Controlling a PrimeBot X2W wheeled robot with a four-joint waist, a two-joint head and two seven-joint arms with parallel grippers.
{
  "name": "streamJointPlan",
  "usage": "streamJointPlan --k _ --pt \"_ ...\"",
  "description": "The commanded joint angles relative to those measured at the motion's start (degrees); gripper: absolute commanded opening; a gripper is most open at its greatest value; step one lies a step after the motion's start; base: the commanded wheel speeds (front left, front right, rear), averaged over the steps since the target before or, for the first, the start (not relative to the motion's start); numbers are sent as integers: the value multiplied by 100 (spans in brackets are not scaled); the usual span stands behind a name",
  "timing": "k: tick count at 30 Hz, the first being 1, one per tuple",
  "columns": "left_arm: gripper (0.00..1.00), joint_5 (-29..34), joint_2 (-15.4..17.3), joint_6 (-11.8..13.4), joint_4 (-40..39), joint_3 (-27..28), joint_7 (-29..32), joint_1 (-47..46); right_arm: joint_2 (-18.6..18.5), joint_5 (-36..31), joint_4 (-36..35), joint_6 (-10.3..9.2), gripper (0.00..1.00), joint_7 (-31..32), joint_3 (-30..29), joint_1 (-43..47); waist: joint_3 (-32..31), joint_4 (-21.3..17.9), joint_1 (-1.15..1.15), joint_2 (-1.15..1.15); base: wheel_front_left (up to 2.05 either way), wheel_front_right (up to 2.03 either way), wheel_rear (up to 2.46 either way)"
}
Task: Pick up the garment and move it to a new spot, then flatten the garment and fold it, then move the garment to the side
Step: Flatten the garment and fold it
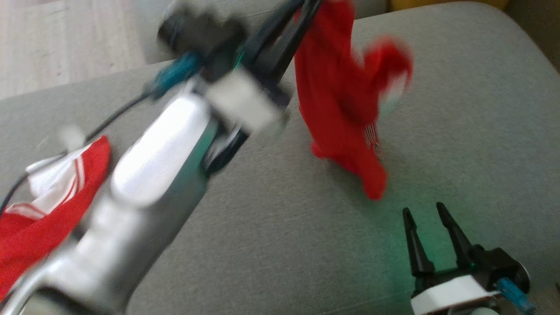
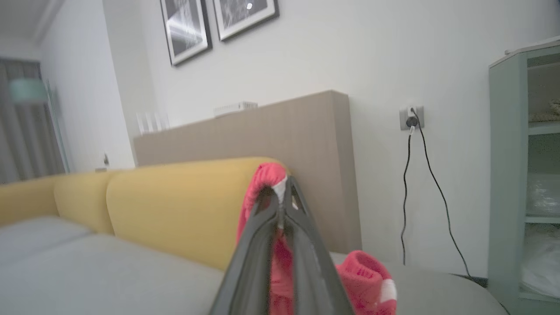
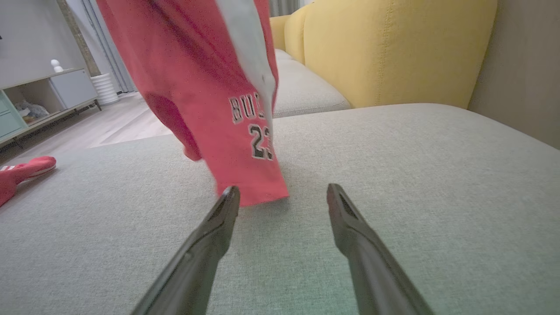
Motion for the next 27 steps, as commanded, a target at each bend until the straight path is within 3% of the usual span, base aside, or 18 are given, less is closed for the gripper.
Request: streamJointPlan --k 1,4,8,11,16,19,23,27 --pt "0 -57 258 -17 -170 158 52 47 -29 8 -202 -4 100 -23 103 -67 28 115 0 0 0 0 0" --pt "0 -363 898 -10 -762 26 419 956 -28 -30 -262 -4 100 -23 -81 -29 103 358 0 0 0 0 0" --pt "0 -634 1722 211 -1324 73 680 2157 -28 -138 -336 -4 100 -23 -244 -52 251 660 0 0 0 0 0" --pt "0 -738 2103 398 -1459 164 668 2737 -72 -156 -368 -4 100 -23 -214 -173 355 870 0 0 0 0 0" --pt "0 -837 2217 549 -1440 278 450 3111 -422 165 -160 -4 100 -23 55 -724 522 1176 0 0 0 0 0" --pt "0 -861 2151 528 -1412 261 370 3124 -876 522 316 -4 100 -23 415 -1324 618 1353 0 0 0 0 0" --pt "0 -816 2070 433 -1345 172 342 2997 -1694 1022 1247 -4 100 46 1228 -2351 785 1609 0 0 0 0 0" --pt "0 -754 1942 326 -1254 61 314 2789 -2356 1819 1856 -4 100 609 2231 -3364 973 1862 0 0 0 0 0"
